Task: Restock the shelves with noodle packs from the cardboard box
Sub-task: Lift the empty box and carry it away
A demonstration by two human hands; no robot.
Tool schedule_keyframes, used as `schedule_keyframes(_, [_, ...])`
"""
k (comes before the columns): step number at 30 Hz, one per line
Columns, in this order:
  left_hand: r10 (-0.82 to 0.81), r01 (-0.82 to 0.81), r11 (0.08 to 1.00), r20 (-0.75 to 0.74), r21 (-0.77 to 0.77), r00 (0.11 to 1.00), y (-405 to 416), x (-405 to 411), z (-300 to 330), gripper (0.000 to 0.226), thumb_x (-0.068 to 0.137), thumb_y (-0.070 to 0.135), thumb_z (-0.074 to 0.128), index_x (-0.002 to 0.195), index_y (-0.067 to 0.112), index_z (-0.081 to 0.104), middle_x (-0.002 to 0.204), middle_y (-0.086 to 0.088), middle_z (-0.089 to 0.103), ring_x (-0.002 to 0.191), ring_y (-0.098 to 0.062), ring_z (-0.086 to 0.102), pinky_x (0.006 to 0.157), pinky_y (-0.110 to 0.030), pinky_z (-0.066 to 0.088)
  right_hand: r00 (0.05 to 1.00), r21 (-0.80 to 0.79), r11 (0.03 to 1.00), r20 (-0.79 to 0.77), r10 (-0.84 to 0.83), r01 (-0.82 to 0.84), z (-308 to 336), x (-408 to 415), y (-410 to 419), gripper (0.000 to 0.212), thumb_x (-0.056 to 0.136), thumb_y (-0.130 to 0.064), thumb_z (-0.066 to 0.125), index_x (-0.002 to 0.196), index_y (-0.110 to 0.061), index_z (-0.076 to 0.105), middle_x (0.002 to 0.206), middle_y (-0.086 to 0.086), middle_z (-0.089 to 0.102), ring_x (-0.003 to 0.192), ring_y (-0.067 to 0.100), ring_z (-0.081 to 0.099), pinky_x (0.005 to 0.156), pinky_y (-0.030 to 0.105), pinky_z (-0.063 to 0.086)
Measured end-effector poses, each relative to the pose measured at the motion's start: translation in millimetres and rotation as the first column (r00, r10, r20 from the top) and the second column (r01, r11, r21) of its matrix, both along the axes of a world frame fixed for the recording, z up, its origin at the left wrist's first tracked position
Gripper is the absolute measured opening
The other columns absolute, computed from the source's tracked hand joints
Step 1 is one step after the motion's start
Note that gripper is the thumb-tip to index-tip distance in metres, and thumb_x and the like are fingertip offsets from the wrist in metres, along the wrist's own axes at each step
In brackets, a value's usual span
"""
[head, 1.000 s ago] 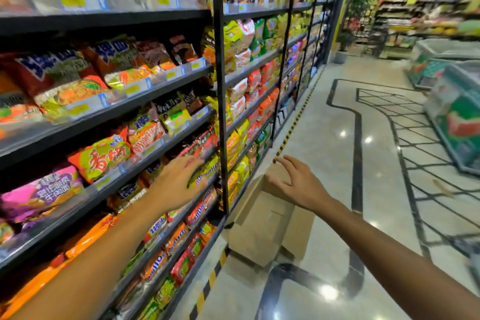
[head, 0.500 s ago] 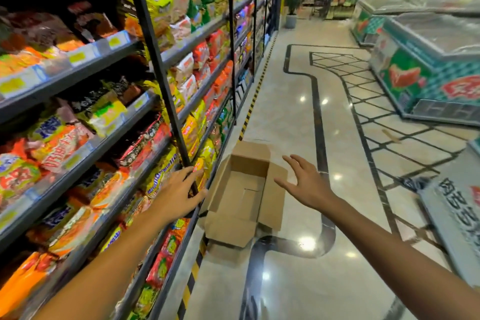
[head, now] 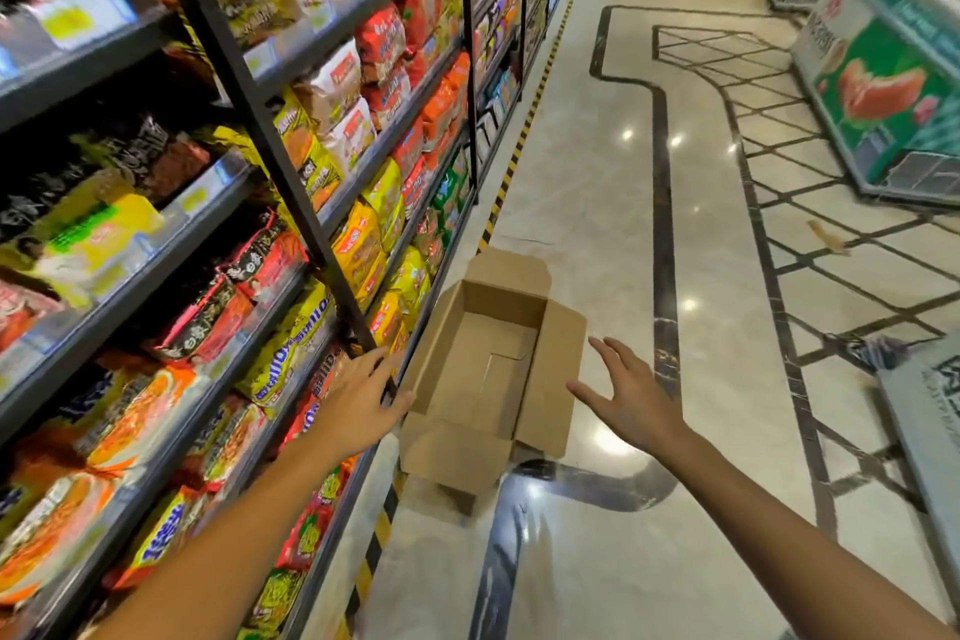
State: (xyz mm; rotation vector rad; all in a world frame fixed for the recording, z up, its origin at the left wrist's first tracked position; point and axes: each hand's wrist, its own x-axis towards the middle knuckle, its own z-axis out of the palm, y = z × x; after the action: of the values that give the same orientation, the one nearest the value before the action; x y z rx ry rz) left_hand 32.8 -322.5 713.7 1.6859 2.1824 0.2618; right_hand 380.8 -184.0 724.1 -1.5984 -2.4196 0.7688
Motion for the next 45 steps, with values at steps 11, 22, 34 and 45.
schedule_keyframes(11, [-0.055,0.092,0.977,0.189,-0.191,0.980,155.2,-112.1,-114.0,0.076,0.094,0.043,0.059,0.156,0.018,0.023,0.164,-0.004,0.017,0.151,-0.023,0.017,0.122,-0.037,0.019,0.978,-0.110,0.977,0.121,-0.169,0.182,-89.5,-104.1,118.8,0.096,0.076,-0.086,0.030,0.154,-0.031,0.025,0.160,0.002,0.030,0.145,0.024,0.033,0.115,0.040,0.031])
schedule_keyframes(22, [0.102,0.046,0.901,0.313,-0.432,0.944,240.0,-149.8,-270.2,0.097,0.078,0.077,0.046,0.156,0.023,0.024,0.163,-0.003,0.019,0.150,-0.028,0.019,0.119,-0.048,0.025,0.947,-0.327,0.891,0.178,-0.269,0.315,-245.8,-142.8,190.4,0.097,0.079,-0.083,0.040,0.156,-0.028,0.018,0.161,0.003,0.027,0.145,0.027,0.031,0.116,0.046,0.032])
schedule_keyframes(34, [0.227,-0.104,0.855,0.186,-0.508,0.956,248.5,-167.3,-535.2,0.094,0.072,0.062,0.057,0.146,0.005,0.043,0.145,-0.017,0.047,0.134,-0.035,0.043,0.112,-0.042,0.032,0.913,-0.550,0.729,0.234,-0.335,0.408,-520.2,-140.1,212.4,0.087,0.084,-0.050,0.070,0.153,-0.016,0.029,0.157,0.008,0.035,0.140,0.030,0.039,0.110,0.040,0.036])
schedule_keyframes(45, [0.294,-0.168,0.896,0.266,-0.411,0.918,270.5,-192.8,-689.0,0.125,0.069,0.028,0.088,0.158,0.025,0.001,0.164,0.002,0.004,0.151,-0.021,0.011,0.121,-0.042,0.022,0.823,-0.515,0.648,0.266,-0.502,0.561,-713.5,-162.0,188.6,0.125,0.071,-0.057,0.078,0.157,-0.030,-0.008,0.165,0.001,-0.007,0.151,0.032,0.006,0.120,0.055,0.019])
